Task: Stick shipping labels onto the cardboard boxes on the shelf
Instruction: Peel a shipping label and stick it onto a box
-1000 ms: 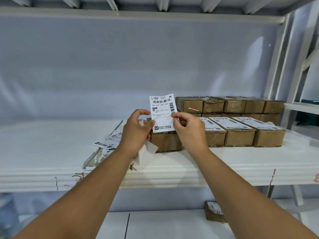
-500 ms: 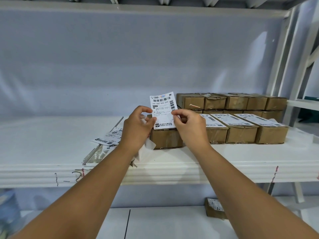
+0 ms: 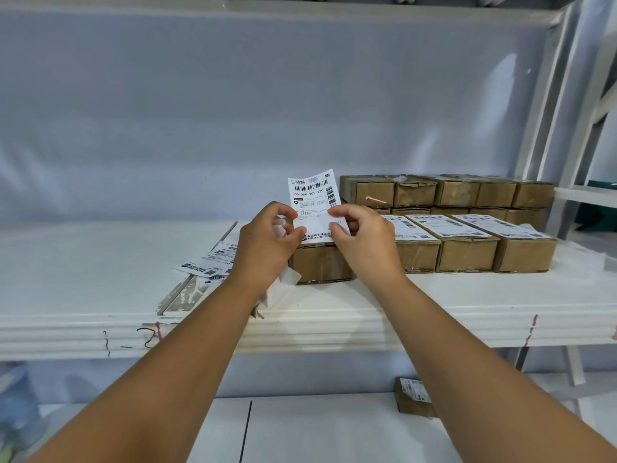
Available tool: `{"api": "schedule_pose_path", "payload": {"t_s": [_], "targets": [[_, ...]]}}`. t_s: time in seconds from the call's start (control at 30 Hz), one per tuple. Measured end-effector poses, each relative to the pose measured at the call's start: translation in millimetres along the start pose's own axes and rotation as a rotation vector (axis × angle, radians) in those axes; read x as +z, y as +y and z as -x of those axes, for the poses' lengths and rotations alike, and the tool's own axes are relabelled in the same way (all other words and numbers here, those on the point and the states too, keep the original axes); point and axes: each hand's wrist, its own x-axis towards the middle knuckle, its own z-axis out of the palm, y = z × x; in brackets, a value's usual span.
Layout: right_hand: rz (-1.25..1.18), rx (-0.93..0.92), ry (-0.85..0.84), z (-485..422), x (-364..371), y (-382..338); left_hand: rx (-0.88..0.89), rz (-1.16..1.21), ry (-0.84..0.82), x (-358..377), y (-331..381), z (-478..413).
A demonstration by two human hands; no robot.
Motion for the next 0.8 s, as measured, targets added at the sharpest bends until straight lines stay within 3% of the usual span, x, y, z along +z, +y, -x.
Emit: {"api": "schedule_pose_path", "payload": {"t_s": [0.5,0.8], "targets": [[0.038,-0.060,0.006,0.5,2.1,0.5,-0.020,0.025,-0.039,-0.1,-1.3,-0.2],[-0.011,0.031,-0.043,0.9,-2.0,0.4,-0.027,0.021,-0.053,-0.1,-0.3,0.9]]}}
